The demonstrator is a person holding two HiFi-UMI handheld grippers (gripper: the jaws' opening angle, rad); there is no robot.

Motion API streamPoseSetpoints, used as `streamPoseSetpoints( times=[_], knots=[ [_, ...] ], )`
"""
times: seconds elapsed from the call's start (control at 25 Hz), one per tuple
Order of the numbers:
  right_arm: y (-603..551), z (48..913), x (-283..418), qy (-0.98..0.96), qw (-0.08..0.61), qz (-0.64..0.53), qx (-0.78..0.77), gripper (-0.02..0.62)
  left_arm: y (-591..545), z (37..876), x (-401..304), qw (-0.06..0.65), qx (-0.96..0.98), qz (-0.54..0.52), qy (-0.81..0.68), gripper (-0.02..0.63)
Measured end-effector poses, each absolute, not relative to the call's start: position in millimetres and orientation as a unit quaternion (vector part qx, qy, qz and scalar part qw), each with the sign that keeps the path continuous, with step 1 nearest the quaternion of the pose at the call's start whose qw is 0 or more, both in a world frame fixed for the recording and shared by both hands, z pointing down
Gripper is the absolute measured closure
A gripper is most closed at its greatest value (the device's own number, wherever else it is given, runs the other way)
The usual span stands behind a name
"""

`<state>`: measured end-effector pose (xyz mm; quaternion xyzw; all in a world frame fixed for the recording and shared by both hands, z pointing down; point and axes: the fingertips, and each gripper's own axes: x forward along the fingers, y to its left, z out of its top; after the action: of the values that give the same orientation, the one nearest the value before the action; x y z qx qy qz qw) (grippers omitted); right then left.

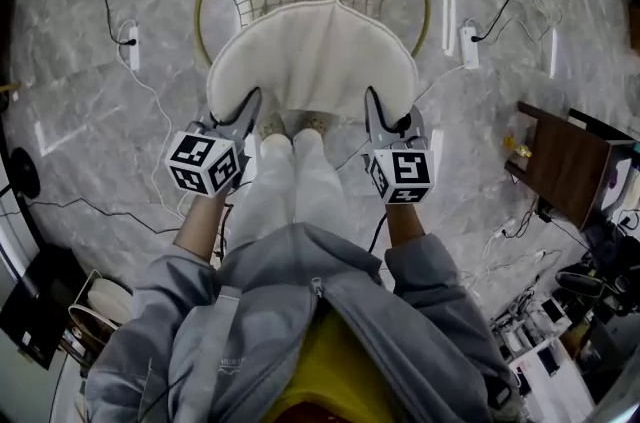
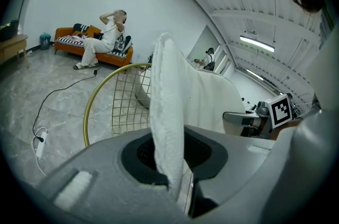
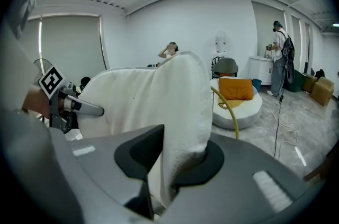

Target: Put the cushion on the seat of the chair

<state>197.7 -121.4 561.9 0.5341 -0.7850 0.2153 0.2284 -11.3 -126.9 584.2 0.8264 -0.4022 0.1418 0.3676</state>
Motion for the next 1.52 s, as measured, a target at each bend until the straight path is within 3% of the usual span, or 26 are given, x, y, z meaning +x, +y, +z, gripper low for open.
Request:
streamPoseSetpoints(
  times=[0.8, 1.52],
  knots=[
    [-133.7, 724.0, 218.8, -0.772, 0.276, 0.282, 0.498, 0.515, -133.4, 741.0, 5.9, 0.439, 0.792, 0.191, -0.380, 0.543],
    [-153.6, 793.4, 235.5, -0.762, 0.339, 0.317, 0.451, 0.502, -144.6, 808.8, 16.8, 0.467, 0.760, 0.261, -0.368, 0.528]
  ],
)
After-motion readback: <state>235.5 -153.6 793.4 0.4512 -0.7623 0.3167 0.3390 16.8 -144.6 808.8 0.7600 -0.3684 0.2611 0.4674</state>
